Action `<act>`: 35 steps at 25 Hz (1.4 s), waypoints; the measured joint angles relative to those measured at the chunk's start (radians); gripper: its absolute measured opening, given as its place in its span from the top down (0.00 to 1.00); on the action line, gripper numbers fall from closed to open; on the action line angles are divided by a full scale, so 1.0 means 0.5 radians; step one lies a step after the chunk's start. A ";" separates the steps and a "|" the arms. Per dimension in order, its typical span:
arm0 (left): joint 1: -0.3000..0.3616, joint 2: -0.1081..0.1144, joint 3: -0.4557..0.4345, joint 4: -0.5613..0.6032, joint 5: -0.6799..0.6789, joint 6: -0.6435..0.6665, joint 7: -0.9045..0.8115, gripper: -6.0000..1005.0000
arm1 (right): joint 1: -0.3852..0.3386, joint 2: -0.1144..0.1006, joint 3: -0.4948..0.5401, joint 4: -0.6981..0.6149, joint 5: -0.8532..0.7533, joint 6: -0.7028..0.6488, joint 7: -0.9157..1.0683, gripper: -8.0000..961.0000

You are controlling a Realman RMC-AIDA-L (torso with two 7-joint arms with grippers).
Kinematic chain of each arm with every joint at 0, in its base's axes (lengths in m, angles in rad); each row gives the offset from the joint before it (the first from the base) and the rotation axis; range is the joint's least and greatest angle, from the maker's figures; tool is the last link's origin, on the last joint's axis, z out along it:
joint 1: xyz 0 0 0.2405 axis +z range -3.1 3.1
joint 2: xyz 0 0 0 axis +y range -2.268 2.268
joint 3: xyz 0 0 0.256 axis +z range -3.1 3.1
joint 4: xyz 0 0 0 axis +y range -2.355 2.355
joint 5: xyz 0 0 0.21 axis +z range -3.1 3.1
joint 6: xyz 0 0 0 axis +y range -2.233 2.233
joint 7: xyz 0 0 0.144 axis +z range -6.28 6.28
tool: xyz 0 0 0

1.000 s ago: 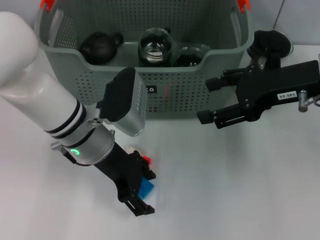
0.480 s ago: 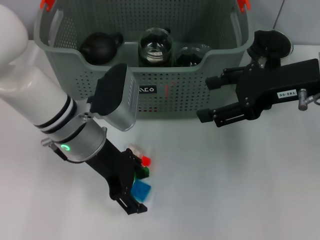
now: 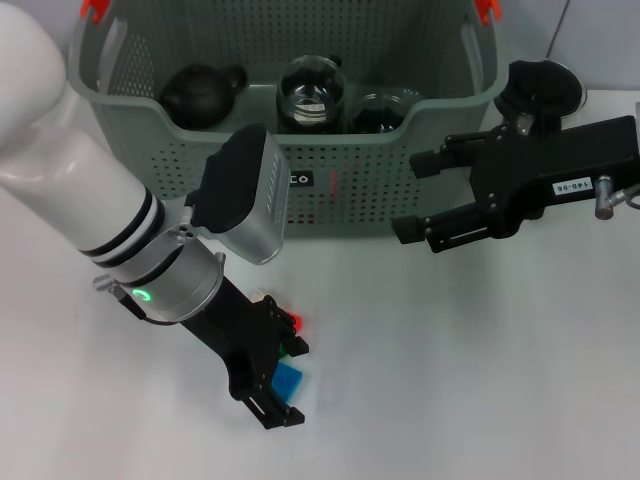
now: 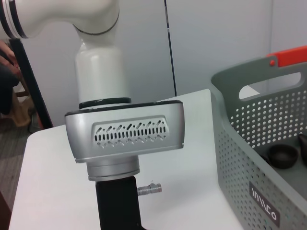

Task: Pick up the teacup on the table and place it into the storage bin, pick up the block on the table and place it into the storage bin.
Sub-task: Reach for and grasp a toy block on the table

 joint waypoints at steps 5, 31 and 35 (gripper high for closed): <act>0.004 0.010 0.000 0.004 0.002 -0.006 0.028 0.14 | 0.000 0.000 0.000 0.012 0.000 0.000 -0.011 0.04; -0.031 -0.076 0.409 0.409 0.308 0.092 0.037 0.15 | 0.037 0.009 0.056 0.122 0.019 0.035 -0.070 0.04; -0.032 -0.076 0.449 0.420 0.317 0.077 0.034 0.15 | 0.044 0.009 0.077 0.126 0.019 0.037 -0.079 0.04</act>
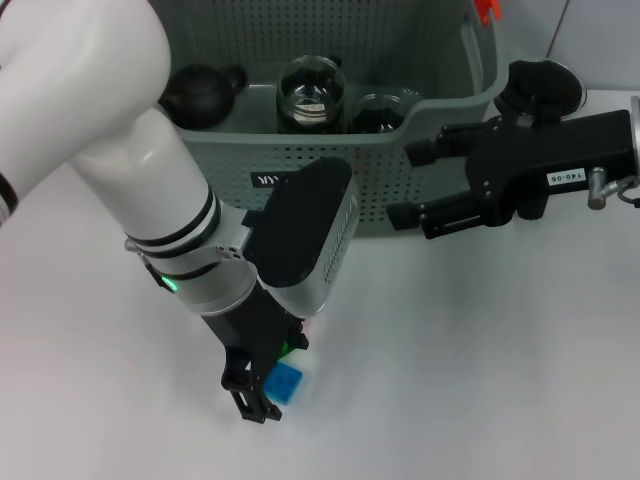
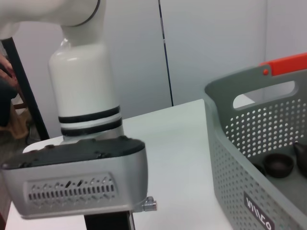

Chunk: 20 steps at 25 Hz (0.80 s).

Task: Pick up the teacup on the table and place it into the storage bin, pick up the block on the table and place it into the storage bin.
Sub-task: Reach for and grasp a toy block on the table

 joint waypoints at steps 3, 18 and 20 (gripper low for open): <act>-0.002 0.000 0.045 0.001 0.001 -0.010 -0.001 0.15 | 0.008 0.000 0.016 0.004 0.000 0.000 -0.001 0.04; -0.002 -0.006 0.222 -0.007 0.072 -0.107 -0.029 0.25 | 0.013 0.012 0.031 0.007 0.003 0.006 -0.004 0.04; -0.002 -0.006 0.228 -0.006 0.080 -0.109 -0.033 0.31 | 0.013 0.012 0.031 0.007 0.003 0.007 -0.005 0.04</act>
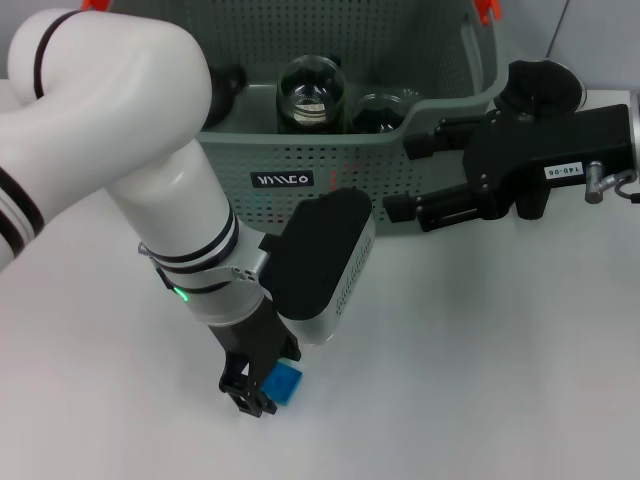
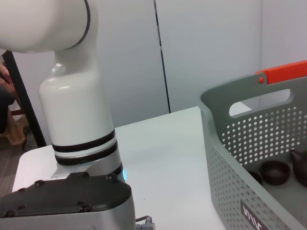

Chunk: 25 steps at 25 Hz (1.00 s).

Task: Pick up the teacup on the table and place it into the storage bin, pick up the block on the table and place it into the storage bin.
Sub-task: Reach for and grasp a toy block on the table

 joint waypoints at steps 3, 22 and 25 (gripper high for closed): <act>0.000 0.000 0.008 0.001 0.001 -0.001 -0.003 0.36 | 0.000 0.000 0.000 0.000 0.000 0.000 -0.001 0.04; -0.002 -0.006 0.085 -0.008 -0.014 0.006 -0.032 0.36 | 0.003 0.000 0.000 0.025 0.000 0.009 -0.029 0.04; -0.005 -0.006 0.086 -0.008 -0.015 0.003 -0.039 0.36 | 0.003 0.000 0.000 0.024 0.000 0.008 -0.029 0.04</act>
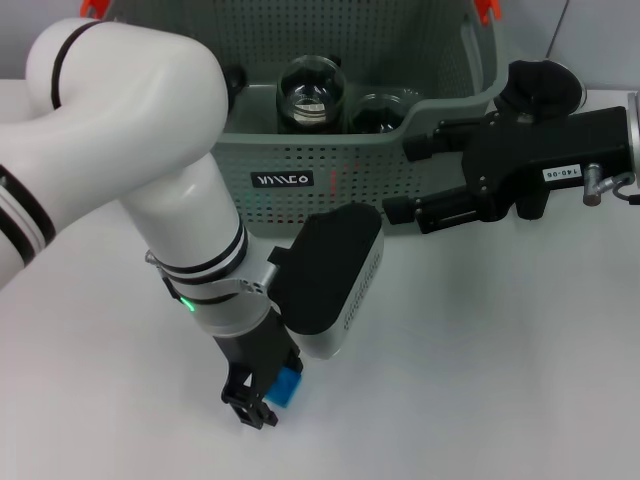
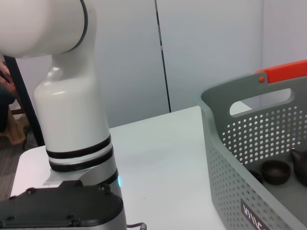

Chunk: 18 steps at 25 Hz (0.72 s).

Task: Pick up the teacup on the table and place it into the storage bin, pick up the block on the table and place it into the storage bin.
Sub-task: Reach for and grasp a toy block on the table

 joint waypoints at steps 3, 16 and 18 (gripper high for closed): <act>-0.005 0.000 0.001 0.000 -0.001 -0.003 -0.004 0.36 | 0.000 0.000 0.000 0.000 0.000 0.000 0.000 0.04; -0.025 0.000 -0.004 -0.029 0.009 -0.035 -0.012 0.50 | 0.000 0.000 0.000 0.000 0.000 0.000 -0.016 0.04; -0.025 0.000 -0.004 -0.030 0.010 -0.035 -0.012 0.53 | 0.000 0.000 0.000 0.000 0.000 0.000 -0.018 0.04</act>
